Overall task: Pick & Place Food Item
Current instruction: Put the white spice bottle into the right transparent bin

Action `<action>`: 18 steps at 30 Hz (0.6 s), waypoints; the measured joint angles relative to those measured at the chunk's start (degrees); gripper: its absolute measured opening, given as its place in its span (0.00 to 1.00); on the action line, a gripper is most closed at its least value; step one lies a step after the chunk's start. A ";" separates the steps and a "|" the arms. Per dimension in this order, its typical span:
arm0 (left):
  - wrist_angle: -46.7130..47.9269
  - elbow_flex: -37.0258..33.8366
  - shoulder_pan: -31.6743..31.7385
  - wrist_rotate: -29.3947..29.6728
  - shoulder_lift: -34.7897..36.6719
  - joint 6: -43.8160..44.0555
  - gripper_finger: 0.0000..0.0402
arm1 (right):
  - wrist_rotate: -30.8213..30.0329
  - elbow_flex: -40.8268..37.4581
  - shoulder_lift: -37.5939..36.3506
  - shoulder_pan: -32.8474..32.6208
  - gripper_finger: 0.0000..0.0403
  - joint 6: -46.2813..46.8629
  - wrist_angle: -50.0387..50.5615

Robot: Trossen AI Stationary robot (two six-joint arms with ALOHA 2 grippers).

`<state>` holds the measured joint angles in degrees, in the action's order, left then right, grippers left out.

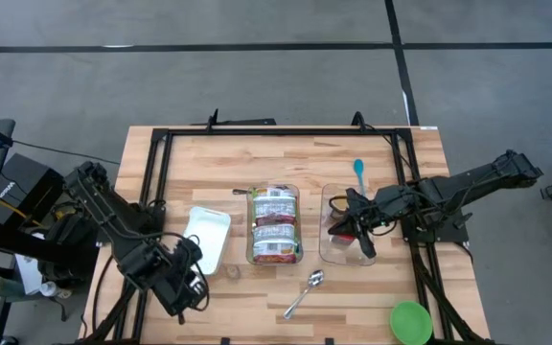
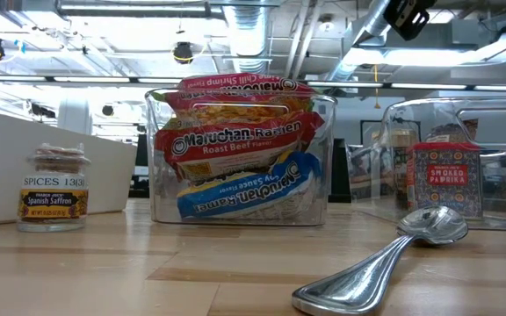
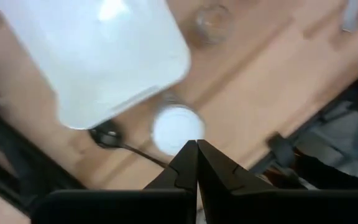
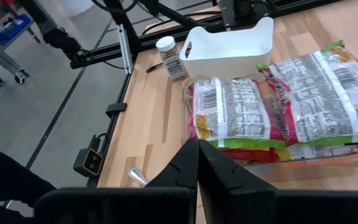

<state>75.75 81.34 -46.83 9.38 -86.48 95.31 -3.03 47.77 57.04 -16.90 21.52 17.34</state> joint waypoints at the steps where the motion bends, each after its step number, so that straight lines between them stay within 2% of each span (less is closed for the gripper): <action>1: 0.83 0.00 0.00 0.17 0.00 0.07 0.00 | -0.02 0.00 0.00 0.25 0.00 0.17 0.00; 8: 1.42 -1.24 0.00 1.92 -0.37 1.12 0.00 | 0.00 0.00 0.00 1.65 0.00 0.95 0.00; 13: 0.69 -1.27 -1.28 0.44 -4.76 0.95 0.00 | -0.01 0.00 0.00 1.70 0.00 1.02 0.02; 18: -0.01 0.43 -2.38 0.26 -6.64 -4.14 0.00 | -0.02 0.01 0.00 1.70 0.00 1.01 0.02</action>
<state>75.74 81.77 -49.20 9.65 -93.12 91.16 -3.04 47.77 57.04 -15.20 22.53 17.37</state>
